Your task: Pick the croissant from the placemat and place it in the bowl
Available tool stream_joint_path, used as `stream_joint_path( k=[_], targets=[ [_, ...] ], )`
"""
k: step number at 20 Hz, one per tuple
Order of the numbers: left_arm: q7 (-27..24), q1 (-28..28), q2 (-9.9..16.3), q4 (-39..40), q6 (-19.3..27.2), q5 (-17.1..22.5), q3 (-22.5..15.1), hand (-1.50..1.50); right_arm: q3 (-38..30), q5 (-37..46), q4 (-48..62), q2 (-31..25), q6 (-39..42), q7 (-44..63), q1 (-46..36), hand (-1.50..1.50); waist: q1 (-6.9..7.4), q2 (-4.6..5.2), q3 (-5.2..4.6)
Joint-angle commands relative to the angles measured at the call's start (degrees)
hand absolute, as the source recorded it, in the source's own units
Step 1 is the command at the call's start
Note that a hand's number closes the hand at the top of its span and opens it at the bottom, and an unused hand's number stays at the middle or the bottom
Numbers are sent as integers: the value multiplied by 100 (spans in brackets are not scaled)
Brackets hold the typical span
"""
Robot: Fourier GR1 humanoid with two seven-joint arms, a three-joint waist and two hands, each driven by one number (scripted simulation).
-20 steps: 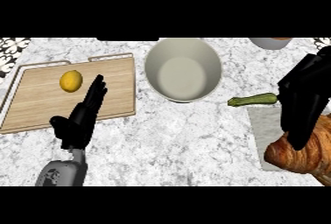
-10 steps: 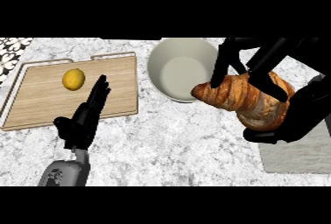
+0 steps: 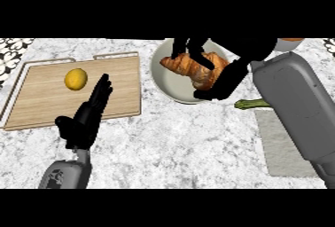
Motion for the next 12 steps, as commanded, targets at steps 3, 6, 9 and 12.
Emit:
stream_joint_path(
  k=[3, 6, 9, 12],
  targets=[
    [12, 343, -94, -223, -22, -67, -208, 0, 73, 936, 2008, 303, -759, -1257, -502, 150, 57, 6, 2],
    [7, 97, 38, -32, -136, 117, 60, 0, 224, 1300, 2869, 807, -1146, -1250, -929, 150, 75, 17, -1],
    [45, -58, -42, 88, -22, 40, 50, 0, 287, 1222, 3387, 1038, -673, -1044, -919, 150, 26, 9, -1],
    [-61, -52, -52, 27, -68, -22, -58, 0, 302, 1343, 4238, 638, -202, -1834, -1212, -150, 184, 86, 0]
  ],
)
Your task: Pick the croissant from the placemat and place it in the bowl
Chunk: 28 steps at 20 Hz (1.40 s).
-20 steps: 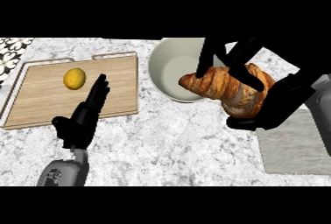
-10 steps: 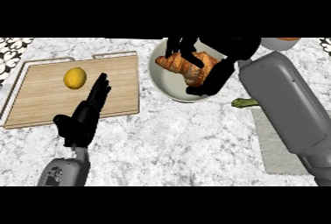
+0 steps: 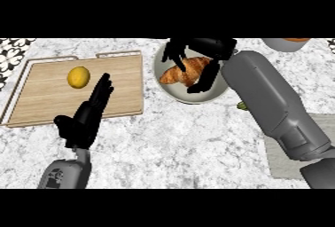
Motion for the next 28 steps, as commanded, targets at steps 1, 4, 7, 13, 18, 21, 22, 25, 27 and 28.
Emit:
stream_joint_path(
  k=[1, 4, 7, 13, 18, 21, 22, 25, 27, 28],
  targets=[
    [65, -176, -76, -8, 90, -118, -86, 0, 125, 165, 982, 138, 317, -670, -148, -150, 64, 39, 4],
    [-177, -132, -178, 279, 82, -55, -53, 0, 13, 4, 1211, 89, 817, -1168, -328, -150, -14, 20, 2],
    [-140, -34, 7, 99, -111, 25, -12, 0, -192, -274, 1431, 339, 785, -1336, -241, -150, 60, 31, 5],
    [-296, 42, 56, 309, -68, -36, 74, 0, -1029, -1171, 1580, 90, 1246, -1200, -775, -150, -22, 7, 2],
    [-56, -189, -94, 223, -2, -14, 8, 0, -1322, -1533, 2046, -232, 1865, -746, -1019, -150, -1, 24, 4],
    [-192, 59, -44, 64, -11, -96, -58, 0, -1479, -1756, 2207, -533, 2341, -521, -1111, -150, 77, 40, 6],
    [134, -284, -14, 50, 14, -93, -13, 0, -1451, -1751, 2259, -547, 2396, -540, -1009, -150, 73, 64, 11],
    [-173, -108, -146, 141, 34, -111, -102, 0, -1519, -1925, 2299, -600, 2778, -444, -886, -150, 84, 89, 11],
    [-16, -203, -45, 39, 44, -108, -12, 0, -1534, -1987, 2283, -905, 3141, -355, -926, -150, 109, 93, 16],
    [-36, -116, 6, 93, -32, -45, 31, 0, -1521, -2000, 2236, -941, 3181, -394, -850, -150, 119, 99, 16]
  ],
)
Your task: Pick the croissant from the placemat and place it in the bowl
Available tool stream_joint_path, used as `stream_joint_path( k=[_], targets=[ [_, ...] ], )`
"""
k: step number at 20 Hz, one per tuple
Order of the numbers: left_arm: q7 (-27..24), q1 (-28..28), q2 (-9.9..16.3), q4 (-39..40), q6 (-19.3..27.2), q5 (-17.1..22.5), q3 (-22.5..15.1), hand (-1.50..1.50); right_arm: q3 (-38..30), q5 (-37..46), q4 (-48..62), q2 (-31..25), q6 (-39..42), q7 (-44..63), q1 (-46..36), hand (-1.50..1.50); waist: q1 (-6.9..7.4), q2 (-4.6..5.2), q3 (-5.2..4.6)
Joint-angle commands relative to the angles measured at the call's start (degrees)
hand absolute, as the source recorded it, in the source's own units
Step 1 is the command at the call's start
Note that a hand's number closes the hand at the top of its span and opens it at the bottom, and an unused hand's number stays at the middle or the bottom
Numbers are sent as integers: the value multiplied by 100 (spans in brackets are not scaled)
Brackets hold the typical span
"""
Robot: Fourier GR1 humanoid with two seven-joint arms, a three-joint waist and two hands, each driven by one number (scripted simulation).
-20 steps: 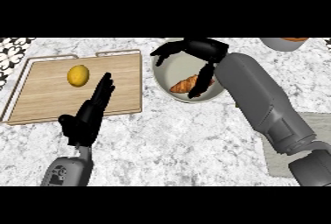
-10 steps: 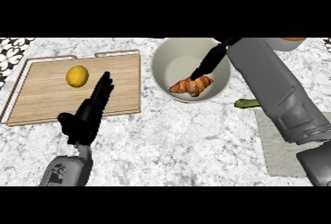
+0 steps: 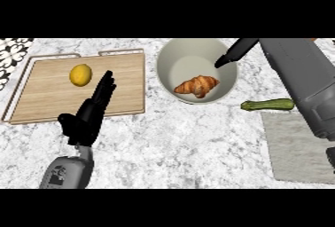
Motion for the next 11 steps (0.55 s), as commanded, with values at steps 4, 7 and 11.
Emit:
stream_joint_path(
  k=[4, 7, 11],
  targets=[
    [-118, 14, -160, 96, 4, 17, -100, 0, -103, -324, -5, -368, 1778, -517, 81, -150, 52, 51, 6],
    [24, -28, -87, -42, 21, -30, -90, 0, 5, -332, -201, -443, 1875, -584, 343, -150, 90, 49, 18],
    [-123, 40, -112, 22, 33, -70, -120, 0, 60, -437, -407, -482, 1886, -461, 416, -150, 100, 53, 13]
  ],
)
